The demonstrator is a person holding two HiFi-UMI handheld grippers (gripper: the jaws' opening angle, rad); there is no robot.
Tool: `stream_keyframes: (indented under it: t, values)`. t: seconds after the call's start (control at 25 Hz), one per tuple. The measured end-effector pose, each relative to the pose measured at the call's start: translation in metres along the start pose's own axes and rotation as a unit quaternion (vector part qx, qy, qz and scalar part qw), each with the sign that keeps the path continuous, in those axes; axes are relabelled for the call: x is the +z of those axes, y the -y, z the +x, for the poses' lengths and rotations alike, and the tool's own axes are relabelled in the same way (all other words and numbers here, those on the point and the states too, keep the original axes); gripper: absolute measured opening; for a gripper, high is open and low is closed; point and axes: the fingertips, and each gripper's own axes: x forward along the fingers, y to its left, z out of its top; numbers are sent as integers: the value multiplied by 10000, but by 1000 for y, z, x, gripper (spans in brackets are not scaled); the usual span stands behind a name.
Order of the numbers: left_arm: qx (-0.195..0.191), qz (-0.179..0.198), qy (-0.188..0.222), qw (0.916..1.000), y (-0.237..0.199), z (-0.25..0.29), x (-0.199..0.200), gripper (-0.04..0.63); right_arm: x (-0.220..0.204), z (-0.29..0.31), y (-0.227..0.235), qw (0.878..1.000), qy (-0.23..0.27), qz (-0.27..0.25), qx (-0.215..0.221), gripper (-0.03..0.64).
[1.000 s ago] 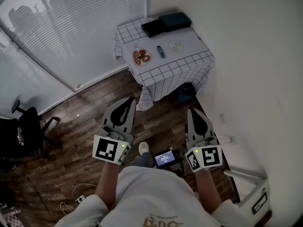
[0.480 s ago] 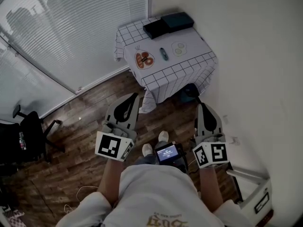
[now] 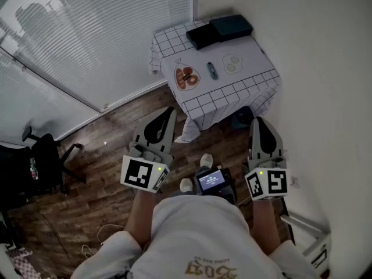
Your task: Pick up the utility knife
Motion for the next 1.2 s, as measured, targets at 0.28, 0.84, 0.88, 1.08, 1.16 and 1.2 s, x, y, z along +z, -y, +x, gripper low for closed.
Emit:
stream_keyframes:
  t: [0.28, 0.84, 0.88, 1.08, 1.16, 1.2]
  values:
    - [72, 22, -14, 10000, -15, 55, 1, 8, 10, 54, 34, 9999, 26, -39, 95, 7]
    - [378, 61, -295, 9988, -23, 104, -23, 8, -10, 103, 66, 9989, -107, 0, 452, 6]
    - [395, 104, -306, 9987, -24, 107, -25, 8, -11, 106, 67, 9988, -120, -9, 478, 7]
    - [336, 76, -435, 9985, -22, 123, -39, 8, -19, 112, 75, 9988, -199, -18, 450, 6]
    - [290, 72, -483, 9984, -24, 129, -47, 8, -25, 117, 76, 9987, -261, -24, 430, 6]
    - [268, 67, -506, 9983, -25, 132, -52, 8, -29, 120, 76, 9987, -298, -34, 419, 6]
